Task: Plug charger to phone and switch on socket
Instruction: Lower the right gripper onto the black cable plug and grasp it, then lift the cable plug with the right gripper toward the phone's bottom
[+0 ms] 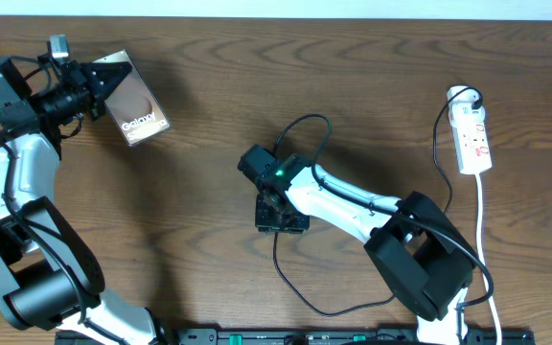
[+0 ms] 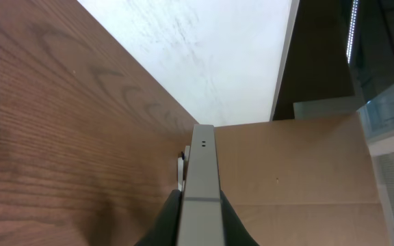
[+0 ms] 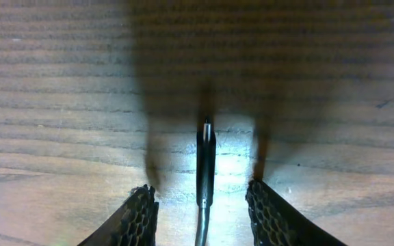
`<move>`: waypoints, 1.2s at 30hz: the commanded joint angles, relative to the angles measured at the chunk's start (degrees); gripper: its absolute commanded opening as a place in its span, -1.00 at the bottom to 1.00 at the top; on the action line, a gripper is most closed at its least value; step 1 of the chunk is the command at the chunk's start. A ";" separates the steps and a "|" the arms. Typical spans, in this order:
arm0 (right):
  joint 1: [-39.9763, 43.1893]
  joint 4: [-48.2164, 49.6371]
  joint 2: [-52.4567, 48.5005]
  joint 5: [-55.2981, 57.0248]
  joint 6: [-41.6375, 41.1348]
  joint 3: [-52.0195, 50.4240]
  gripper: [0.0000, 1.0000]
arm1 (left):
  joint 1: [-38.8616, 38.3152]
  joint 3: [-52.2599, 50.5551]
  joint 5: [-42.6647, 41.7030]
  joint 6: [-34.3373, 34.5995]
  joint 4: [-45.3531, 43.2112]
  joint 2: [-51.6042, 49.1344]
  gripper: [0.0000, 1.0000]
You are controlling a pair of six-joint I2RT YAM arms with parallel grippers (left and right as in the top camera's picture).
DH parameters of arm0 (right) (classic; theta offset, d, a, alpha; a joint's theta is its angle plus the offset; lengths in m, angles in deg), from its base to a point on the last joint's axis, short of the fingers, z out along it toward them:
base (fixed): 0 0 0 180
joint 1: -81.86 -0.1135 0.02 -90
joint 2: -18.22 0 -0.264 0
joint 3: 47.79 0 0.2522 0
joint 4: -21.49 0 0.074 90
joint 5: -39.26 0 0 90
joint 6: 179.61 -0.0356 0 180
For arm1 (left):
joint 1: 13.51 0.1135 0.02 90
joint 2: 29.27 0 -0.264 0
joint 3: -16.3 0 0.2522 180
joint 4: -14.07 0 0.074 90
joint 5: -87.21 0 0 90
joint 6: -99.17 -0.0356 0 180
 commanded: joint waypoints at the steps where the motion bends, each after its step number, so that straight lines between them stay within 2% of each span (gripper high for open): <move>1: 0.57 0.44 -1.62 2.36 -0.52 -0.42 -0.17 | -0.02 0.31 -1.84 -0.79 -0.13 0.85 -0.86; 5: 0.57 0.42 -1.62 2.36 -0.50 -0.42 -0.38 | -0.02 0.31 -1.84 -0.79 -0.13 0.85 -0.85; 9: 0.57 0.44 -1.62 2.34 -0.50 -0.42 -0.83 | -0.02 0.31 -1.84 -0.79 -0.13 0.85 -0.85; 11: 0.57 0.42 -1.62 2.36 -0.50 -0.42 -0.97 | -0.02 0.31 -1.84 -0.79 -0.13 0.85 -0.85; 20: 1.01 0.50 -1.62 1.55 -0.11 -0.39 -0.97 | -0.02 0.31 -1.84 -0.79 -0.13 0.85 -0.85; 23: 2.99 3.91 -1.60 -4.24 4.96 -0.39 -0.98 | -0.02 0.31 -1.84 -0.79 -0.13 0.85 -0.85; 30: 13.27 18.69 -1.62 -33.03 17.59 -0.39 -0.98 | 0.00 0.31 -1.84 -0.76 -0.15 0.85 -0.85; 34: 20.13 23.30 -1.62 -48.17 30.40 -0.42 -0.98 | 0.00 0.31 -1.84 -0.76 -0.17 0.85 -0.86; 36: 22.36 23.32 -1.62 -51.63 35.89 -0.42 -0.98 | 0.00 0.31 -1.81 -0.76 -0.15 0.85 -0.85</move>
